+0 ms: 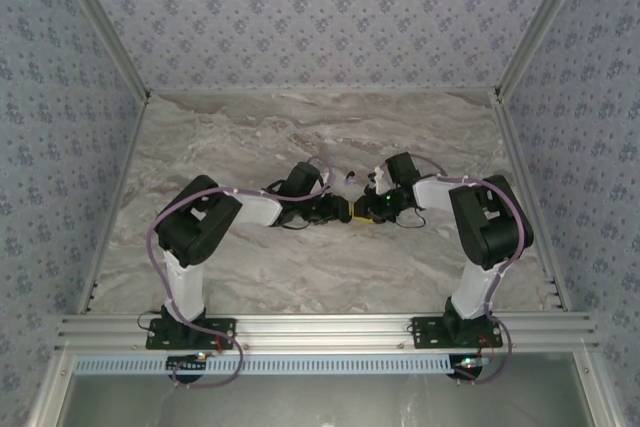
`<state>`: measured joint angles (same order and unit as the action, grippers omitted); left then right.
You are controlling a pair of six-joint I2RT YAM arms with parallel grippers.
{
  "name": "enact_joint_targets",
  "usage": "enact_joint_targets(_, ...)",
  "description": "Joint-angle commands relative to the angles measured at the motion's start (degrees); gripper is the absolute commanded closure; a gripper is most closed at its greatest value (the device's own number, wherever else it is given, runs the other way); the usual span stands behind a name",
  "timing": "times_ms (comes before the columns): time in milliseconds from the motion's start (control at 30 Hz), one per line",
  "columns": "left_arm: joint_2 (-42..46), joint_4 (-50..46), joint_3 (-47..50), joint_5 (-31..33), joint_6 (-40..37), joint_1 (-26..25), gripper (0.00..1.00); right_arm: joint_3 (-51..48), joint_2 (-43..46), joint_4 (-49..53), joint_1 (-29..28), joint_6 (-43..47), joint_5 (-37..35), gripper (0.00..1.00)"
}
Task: Insert wireless bluetooth earbuds into charging case
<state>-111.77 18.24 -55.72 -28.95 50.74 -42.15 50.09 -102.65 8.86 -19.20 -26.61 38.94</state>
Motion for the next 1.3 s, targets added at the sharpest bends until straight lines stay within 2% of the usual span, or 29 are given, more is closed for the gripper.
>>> enact_joint_targets(0,0.22,-4.16,-0.95,1.10,-1.75,-1.27,0.67,-0.84,1.13,2.59,0.31,0.21,-1.79,0.78)
enact_joint_targets(233,2.12,-7.39,-0.96,3.35,-3.73,-1.19,0.61,-0.89,2.07,4.44,0.61,1.20,-4.04,0.75)
enact_joint_targets(800,3.91,-10.86,-1.18,5.07,-5.10,-1.15,0.66,-0.87,2.70,6.48,1.13,2.35,-6.15,0.73)
enact_joint_targets(867,4.06,-11.03,-1.21,5.13,-5.08,-1.14,0.70,-0.87,2.88,6.56,1.21,2.41,-6.14,0.73)
enact_joint_targets(1100,5.61,-9.30,-0.57,4.23,-5.30,-1.04,0.93,-2.13,6.04,4.47,1.49,2.97,-4.50,0.73)
enact_joint_targets(1267,9.21,-3.37,1.89,0.20,-5.27,0.69,0.95,-3.73,11.69,2.48,2.40,5.12,-1.43,0.68)
